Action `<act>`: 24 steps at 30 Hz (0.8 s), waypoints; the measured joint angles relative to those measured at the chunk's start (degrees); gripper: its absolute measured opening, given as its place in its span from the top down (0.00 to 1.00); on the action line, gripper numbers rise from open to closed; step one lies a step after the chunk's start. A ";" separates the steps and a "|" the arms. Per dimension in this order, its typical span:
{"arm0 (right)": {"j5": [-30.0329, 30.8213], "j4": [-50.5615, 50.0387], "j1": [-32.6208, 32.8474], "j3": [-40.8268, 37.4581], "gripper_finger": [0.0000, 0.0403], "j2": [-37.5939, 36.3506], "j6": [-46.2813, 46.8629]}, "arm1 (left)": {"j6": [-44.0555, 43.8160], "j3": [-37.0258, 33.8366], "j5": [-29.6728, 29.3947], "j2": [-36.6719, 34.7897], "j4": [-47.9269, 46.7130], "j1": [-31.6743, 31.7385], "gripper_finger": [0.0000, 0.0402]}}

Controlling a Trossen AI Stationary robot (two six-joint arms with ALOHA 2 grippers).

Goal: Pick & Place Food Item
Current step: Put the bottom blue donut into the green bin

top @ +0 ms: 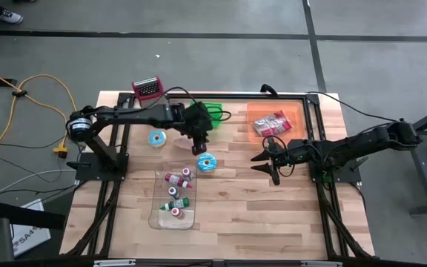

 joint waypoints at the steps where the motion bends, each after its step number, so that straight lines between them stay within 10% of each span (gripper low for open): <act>1: 0.00 -0.04 0.00 0.00 0.65 0.00 0.00 | -1.48 0.00 -0.87 -0.04 0.00 -0.70 0.67; 24: 0.17 -0.24 0.00 0.00 0.65 0.02 0.00 | 0.67 0.00 2.05 -0.05 -7.67 3.06 0.67</act>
